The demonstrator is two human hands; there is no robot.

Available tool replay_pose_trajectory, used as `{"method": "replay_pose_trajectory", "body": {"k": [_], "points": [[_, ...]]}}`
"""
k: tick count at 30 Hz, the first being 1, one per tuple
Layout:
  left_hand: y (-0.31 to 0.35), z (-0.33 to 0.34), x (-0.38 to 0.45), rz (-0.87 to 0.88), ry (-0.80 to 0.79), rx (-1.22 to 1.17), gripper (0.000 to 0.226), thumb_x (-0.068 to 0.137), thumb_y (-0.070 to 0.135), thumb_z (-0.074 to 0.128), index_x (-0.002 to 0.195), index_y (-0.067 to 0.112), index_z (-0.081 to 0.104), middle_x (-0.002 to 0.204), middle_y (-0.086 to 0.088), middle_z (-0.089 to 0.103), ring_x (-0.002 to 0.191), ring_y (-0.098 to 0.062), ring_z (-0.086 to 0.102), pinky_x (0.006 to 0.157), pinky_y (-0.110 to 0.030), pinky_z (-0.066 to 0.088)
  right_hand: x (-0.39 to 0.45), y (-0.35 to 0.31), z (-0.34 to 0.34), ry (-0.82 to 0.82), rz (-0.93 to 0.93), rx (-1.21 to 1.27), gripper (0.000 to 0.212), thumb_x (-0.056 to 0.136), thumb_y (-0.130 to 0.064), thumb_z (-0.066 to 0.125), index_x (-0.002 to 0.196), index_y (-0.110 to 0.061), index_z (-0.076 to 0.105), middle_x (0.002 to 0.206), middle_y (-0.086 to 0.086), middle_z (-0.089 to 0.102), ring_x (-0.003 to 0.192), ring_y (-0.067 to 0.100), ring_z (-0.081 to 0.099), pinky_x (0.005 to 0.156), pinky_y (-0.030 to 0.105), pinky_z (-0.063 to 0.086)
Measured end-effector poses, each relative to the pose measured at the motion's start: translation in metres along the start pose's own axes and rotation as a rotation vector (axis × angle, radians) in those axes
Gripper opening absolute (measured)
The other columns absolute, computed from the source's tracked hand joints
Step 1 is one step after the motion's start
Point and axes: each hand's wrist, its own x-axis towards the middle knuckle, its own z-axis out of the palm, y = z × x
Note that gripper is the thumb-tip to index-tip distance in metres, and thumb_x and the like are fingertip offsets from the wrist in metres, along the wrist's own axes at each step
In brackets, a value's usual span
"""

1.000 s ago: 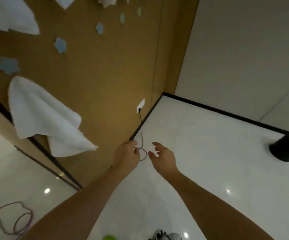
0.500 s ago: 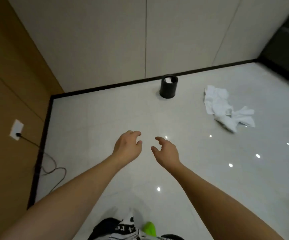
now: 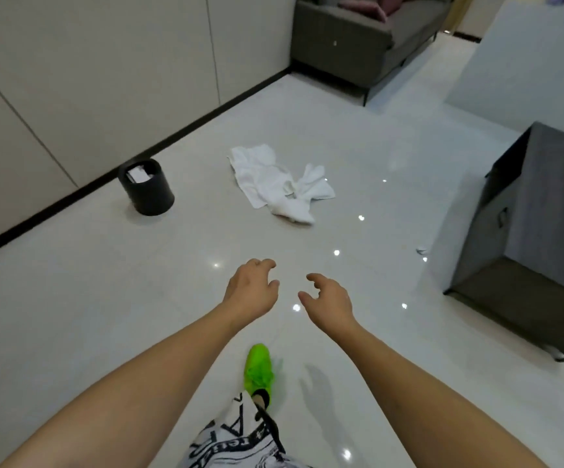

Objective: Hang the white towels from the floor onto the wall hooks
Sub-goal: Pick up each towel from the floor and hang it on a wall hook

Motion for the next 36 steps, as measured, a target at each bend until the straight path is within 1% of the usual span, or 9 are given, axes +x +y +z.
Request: {"method": "replay_pose_trajectory", "body": {"k": [4,8,13,16,21,26,29,33,36], "points": [[0.030,-0.009,0.098,0.045,-0.111,0.011,0.046,0.096,0.034,0.052,0.140,0.022,0.046,0.141,-0.006,0.048,0.123,-0.027,0.051,0.100,-0.037,0.044,0.076,-0.008,-0.040,0.020,0.154,0.022,0.051,0.091,-0.038,0.062,0.139,-0.022,0.052,0.132,0.007,0.060,0.115,0.022,0.060,0.094,0.034,0.048],[0.053,-0.024,0.188,0.107,-0.151,0.045,0.046,0.096,0.034,0.052,0.140,0.021,0.047,0.138,-0.006,0.049,0.119,-0.027,0.052,0.097,-0.037,0.045,0.148,-0.017,-0.069,0.079,0.213,0.096,0.050,0.091,-0.037,0.062,0.138,-0.021,0.053,0.127,0.005,0.062,0.109,0.020,0.061,0.088,0.029,0.047],[0.065,-0.029,0.280,0.111,-0.213,0.086,0.046,0.095,0.035,0.053,0.139,0.021,0.048,0.137,-0.007,0.049,0.117,-0.027,0.054,0.095,-0.036,0.045,0.225,-0.019,-0.080,0.056,0.286,0.166,0.046,0.089,-0.035,0.063,0.133,-0.021,0.057,0.126,0.005,0.063,0.114,0.019,0.059,0.094,0.031,0.047],[0.066,-0.024,0.340,0.090,-0.214,0.082,0.046,0.095,0.034,0.053,0.138,0.020,0.049,0.137,-0.008,0.050,0.118,-0.028,0.053,0.094,-0.035,0.043,0.286,-0.016,-0.087,0.021,0.292,0.164,0.044,0.088,-0.034,0.065,0.129,-0.021,0.060,0.121,0.005,0.065,0.111,0.018,0.059,0.085,0.024,0.041],[0.065,-0.008,0.448,-0.032,-0.222,0.063,0.046,0.095,0.034,0.053,0.138,0.019,0.048,0.135,-0.007,0.050,0.115,-0.026,0.054,0.092,-0.033,0.043,0.415,-0.009,-0.099,-0.060,0.252,0.120,0.044,0.089,-0.035,0.064,0.129,-0.020,0.060,0.114,0.003,0.066,0.108,0.019,0.060,0.078,0.022,0.038],[0.067,-0.007,0.541,-0.222,-0.228,0.042,0.044,0.094,0.032,0.054,0.136,0.018,0.051,0.129,-0.009,0.054,0.112,-0.026,0.056,0.086,-0.030,0.040,0.537,-0.008,-0.116,-0.225,0.270,0.120,0.045,0.089,-0.035,0.063,0.130,-0.019,0.059,0.117,0.005,0.065,0.114,0.018,0.058,0.081,0.021,0.035],[0.068,-0.007,0.593,-0.309,-0.215,0.034,0.043,0.094,0.032,0.055,0.134,0.018,0.053,0.128,-0.009,0.055,0.113,-0.026,0.056,0.087,-0.029,0.040,0.602,-0.009,-0.124,-0.300,0.260,0.078,0.044,0.088,-0.035,0.063,0.129,-0.018,0.060,0.097,-0.004,0.061,0.111,0.019,0.059,0.080,0.021,0.035],[0.064,0.012,0.650,-0.418,-0.175,-0.056,0.039,0.094,0.030,0.056,0.131,0.019,0.057,0.125,-0.007,0.057,0.107,-0.024,0.057,0.083,-0.027,0.038,0.675,-0.003,-0.121,-0.334,0.276,0.020,0.041,0.089,-0.034,0.064,0.126,-0.018,0.062,0.086,-0.009,0.058,0.106,0.020,0.060,0.079,0.022,0.037],[0.041,0.056,0.694,-0.481,-0.192,-0.127,0.036,0.093,0.030,0.058,0.127,0.020,0.059,0.123,-0.006,0.058,0.106,-0.023,0.057,0.085,-0.029,0.041,0.728,0.020,-0.091,-0.341,0.312,0.015,0.037,0.089,-0.032,0.063,0.124,-0.018,0.063,0.072,-0.018,0.049,0.089,0.013,0.055,0.076,0.023,0.036]]}}
